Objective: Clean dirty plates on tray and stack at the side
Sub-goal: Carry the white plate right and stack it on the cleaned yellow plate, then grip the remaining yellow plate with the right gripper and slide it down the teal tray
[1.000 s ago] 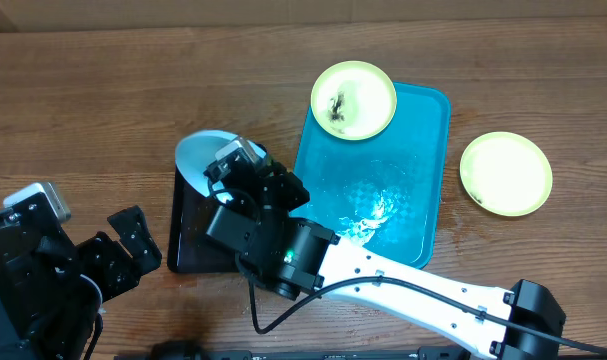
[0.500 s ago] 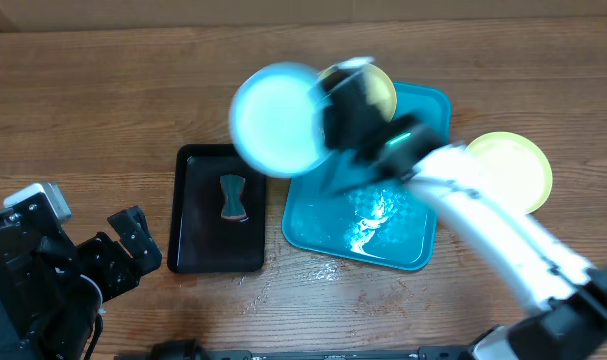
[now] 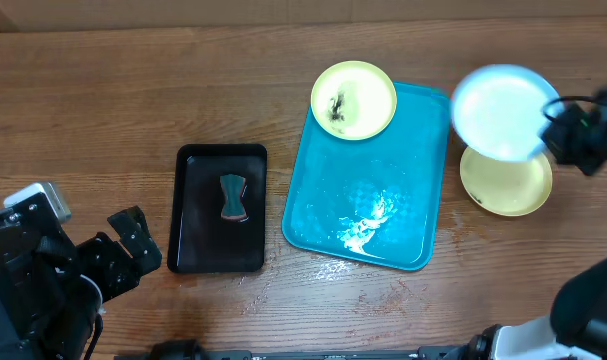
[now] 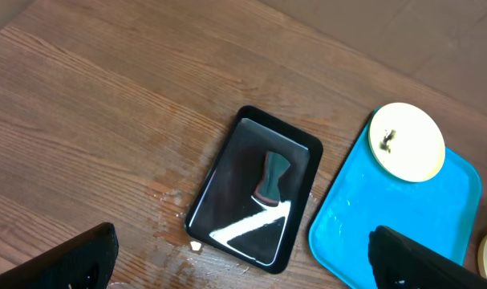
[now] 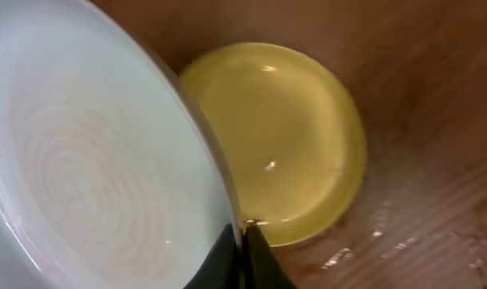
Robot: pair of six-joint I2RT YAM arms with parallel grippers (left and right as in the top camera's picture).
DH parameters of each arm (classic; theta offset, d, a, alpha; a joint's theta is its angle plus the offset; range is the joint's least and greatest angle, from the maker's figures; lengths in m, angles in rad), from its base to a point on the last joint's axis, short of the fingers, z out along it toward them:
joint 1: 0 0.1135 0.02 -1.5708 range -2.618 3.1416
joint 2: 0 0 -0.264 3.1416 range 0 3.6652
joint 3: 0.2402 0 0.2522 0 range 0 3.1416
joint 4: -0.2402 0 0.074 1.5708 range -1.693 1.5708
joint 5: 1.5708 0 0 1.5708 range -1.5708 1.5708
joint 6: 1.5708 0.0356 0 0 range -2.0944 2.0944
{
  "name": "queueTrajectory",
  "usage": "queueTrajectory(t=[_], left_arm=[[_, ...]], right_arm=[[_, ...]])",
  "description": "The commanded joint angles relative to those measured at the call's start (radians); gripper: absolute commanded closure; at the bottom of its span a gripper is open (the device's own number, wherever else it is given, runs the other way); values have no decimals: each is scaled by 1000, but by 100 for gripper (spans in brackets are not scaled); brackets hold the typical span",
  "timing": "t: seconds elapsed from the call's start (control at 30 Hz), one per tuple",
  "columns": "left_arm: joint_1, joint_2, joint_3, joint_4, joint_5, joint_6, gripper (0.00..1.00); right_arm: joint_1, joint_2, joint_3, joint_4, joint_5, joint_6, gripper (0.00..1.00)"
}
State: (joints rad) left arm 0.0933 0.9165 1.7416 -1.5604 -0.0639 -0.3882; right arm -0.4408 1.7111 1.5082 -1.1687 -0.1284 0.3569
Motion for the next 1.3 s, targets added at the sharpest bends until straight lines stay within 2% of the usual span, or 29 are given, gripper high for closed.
queueTrajectory(t=[0.0, 0.13, 0.3, 0.37, 0.43, 0.47, 0.57, 0.7, 0.93, 1.03, 1.1, 1.23, 1.27], left_arm=[[5, -1, 1, 0, 2, 18, 0], [5, -1, 1, 0, 2, 18, 0], [5, -1, 1, 0, 2, 18, 0], [5, -1, 1, 0, 2, 18, 0], [5, -1, 1, 0, 2, 18, 0], [5, -1, 1, 0, 2, 18, 0], [5, -1, 1, 0, 2, 18, 0], [5, -1, 1, 0, 2, 18, 0], [5, -1, 1, 0, 2, 18, 0], [5, -1, 1, 0, 2, 18, 0], [5, -1, 1, 0, 2, 18, 0], [5, -1, 1, 0, 2, 18, 0], [5, -1, 1, 0, 2, 18, 0]], right_arm=[[-89, 56, -93, 24, -35, -16, 96], [-150, 85, -207, 77, -53, -17, 96], [-141, 85, -273, 138, -43, -18, 96], [-132, 82, -262, 142, -41, -18, 82], [-118, 66, -235, 128, -51, -36, 76], [-109, 53, -221, 122, -58, -42, 68], [-61, -13, -173, 101, -60, -52, 65], [53, -136, -108, 79, -74, -64, 62], [402, -262, -35, 169, -162, -196, 53], [544, -246, -35, 256, -134, -243, 49], [624, -206, -35, 322, -26, -259, 48], [685, -82, -36, 444, 171, -259, 37], [686, -42, -36, 482, 203, -259, 37]])
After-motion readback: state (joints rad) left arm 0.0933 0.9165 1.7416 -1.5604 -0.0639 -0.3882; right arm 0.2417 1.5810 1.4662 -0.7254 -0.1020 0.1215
